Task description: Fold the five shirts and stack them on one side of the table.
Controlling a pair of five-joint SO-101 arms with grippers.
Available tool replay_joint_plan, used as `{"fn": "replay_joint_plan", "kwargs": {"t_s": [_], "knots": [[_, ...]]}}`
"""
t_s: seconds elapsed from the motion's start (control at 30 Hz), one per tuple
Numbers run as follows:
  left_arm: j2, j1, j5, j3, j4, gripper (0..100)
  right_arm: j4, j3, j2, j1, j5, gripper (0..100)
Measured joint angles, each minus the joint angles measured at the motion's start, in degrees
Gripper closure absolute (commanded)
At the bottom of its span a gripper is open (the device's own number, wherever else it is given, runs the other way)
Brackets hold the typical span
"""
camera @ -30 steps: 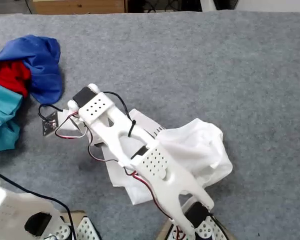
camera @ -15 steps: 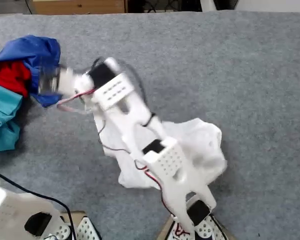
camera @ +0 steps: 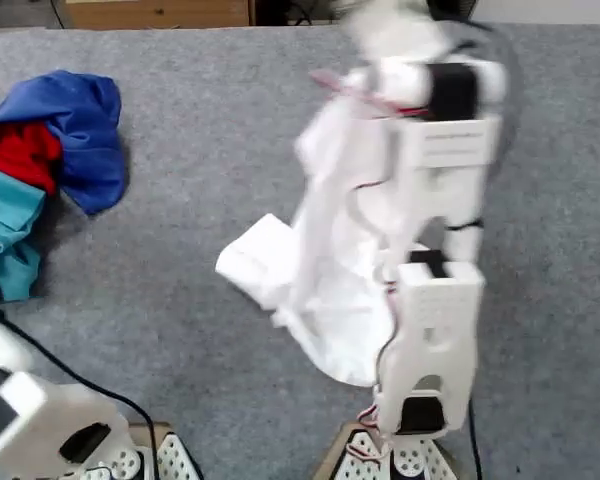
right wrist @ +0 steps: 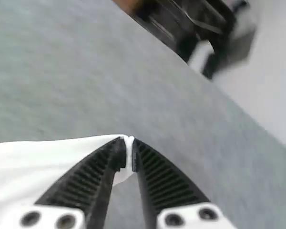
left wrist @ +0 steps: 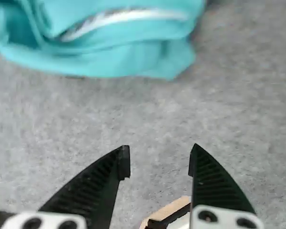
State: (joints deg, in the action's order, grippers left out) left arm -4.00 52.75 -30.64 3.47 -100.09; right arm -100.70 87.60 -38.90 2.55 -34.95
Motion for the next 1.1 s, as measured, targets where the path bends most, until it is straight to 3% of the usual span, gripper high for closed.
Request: {"fn": "replay_joint_plan", "kwargs": {"t_s": [0.13, 0.37, 0.7, 0.87, 1.1], "knots": [[-8.5, -13.0, 0.0, -5.6, 0.0, 78, 0.2, 0.6, -6.2, 12.3, 1.4, 98.5], [-14.6, -43.5, 0.7, -14.8, 2.1, 78, 2.2, 0.6, -17.9, 29.5, 5.7, 98.5], [-14.6, -78.9, 3.6, -18.5, 11.1, 78, 10.0, 0.6, -33.6, 31.3, 10.6, 98.5], [-13.9, -84.3, 4.9, -19.2, 17.8, 79, 13.3, 2.0, -37.7, 29.3, 11.0, 98.5], [-5.4, -86.1, 10.1, -19.2, 28.2, 87, 15.4, 5.2, -41.0, 29.1, 11.0, 98.5]]}}
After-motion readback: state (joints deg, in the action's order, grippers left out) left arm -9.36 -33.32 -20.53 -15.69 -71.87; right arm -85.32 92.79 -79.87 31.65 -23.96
